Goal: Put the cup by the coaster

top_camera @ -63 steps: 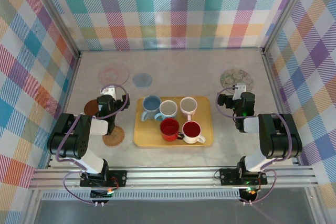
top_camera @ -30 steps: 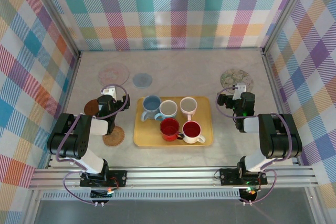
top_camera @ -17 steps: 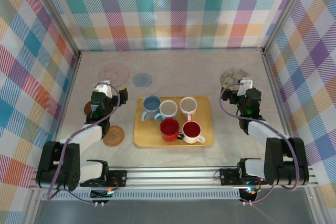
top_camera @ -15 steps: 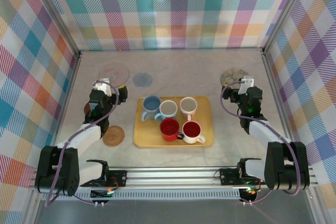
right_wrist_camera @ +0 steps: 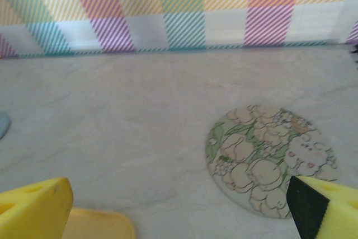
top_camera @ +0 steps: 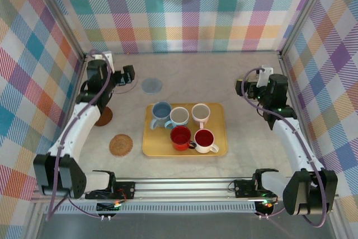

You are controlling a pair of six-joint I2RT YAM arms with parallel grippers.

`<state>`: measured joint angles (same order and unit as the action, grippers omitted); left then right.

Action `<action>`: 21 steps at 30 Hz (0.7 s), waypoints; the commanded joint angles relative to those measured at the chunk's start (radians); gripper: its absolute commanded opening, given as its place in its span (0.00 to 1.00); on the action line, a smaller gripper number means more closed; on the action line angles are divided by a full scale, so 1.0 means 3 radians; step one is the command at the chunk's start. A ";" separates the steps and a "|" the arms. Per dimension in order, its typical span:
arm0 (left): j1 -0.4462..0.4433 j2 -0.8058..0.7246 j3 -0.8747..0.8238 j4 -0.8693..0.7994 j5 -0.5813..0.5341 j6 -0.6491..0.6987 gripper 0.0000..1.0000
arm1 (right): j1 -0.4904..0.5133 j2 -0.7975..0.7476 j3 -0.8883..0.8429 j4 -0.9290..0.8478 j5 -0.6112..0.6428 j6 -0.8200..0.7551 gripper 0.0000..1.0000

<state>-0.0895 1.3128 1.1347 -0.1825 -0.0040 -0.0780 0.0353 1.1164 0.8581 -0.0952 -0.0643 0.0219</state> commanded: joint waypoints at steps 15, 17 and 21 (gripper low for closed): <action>-0.0483 0.1685 0.1495 -0.1496 0.0178 0.0002 0.87 | 0.0402 0.0608 0.1013 -0.1079 -0.0568 -0.0104 0.99; -0.0509 0.1850 0.1628 -0.1527 0.0160 -0.0025 0.83 | 0.0431 0.0649 0.1068 -0.1101 -0.0652 -0.0086 0.99; -0.0520 0.2119 0.1837 -0.1562 0.0157 -0.0102 0.74 | 0.0499 0.0729 0.1128 -0.1104 -0.0771 -0.0027 0.99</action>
<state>-0.2401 1.9129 1.6306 -0.6064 0.0513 -0.0910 0.1711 1.3201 1.1614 -0.4007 -0.2390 0.0109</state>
